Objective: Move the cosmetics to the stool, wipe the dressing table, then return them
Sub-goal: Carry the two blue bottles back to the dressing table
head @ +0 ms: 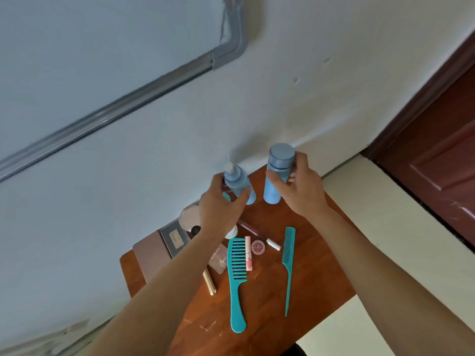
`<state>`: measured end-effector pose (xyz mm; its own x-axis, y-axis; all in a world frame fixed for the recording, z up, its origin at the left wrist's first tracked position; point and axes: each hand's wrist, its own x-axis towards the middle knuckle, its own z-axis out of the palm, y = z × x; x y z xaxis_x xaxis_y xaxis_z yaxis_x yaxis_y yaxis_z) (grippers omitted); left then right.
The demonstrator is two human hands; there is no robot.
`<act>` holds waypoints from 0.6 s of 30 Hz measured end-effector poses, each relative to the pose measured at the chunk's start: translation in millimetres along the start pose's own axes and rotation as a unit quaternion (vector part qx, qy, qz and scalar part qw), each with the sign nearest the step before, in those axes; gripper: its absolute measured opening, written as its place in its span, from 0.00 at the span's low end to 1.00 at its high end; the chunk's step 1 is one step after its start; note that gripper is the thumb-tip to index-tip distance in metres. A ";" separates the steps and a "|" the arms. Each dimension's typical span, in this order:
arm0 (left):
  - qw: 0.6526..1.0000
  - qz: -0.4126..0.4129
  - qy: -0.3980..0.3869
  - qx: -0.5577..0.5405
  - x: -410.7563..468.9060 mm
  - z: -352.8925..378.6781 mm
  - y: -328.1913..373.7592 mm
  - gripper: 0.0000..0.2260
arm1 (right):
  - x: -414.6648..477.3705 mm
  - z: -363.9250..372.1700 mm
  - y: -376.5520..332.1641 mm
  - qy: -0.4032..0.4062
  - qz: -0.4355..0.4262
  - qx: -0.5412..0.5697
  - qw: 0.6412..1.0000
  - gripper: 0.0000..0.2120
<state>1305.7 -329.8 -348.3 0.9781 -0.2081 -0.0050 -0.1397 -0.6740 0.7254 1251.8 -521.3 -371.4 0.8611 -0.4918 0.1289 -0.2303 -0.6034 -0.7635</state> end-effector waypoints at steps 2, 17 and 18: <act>0.999 0.039 0.002 -0.002 -3.8 -23.9 11.8 0.26 | -7.0 -13.6 -20.3 0.047 0.001 0.007 0.999 0.29; 0.925 0.353 -0.013 -0.141 -109.6 -190.0 138.4 0.27 | -197.6 -183.4 -183.5 0.325 -0.015 -0.028 0.945 0.35; 0.916 0.368 -0.028 -0.159 -123.4 -188.7 152.1 0.27 | -218.9 -198.4 -184.4 0.341 -0.010 -0.036 0.939 0.35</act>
<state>1192.8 -272.8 -107.4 0.6265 -0.5646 0.5373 -0.6975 -0.0985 0.7098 1015.8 -427.0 -133.3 0.3805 -0.7525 0.5376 -0.2677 -0.6461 -0.7148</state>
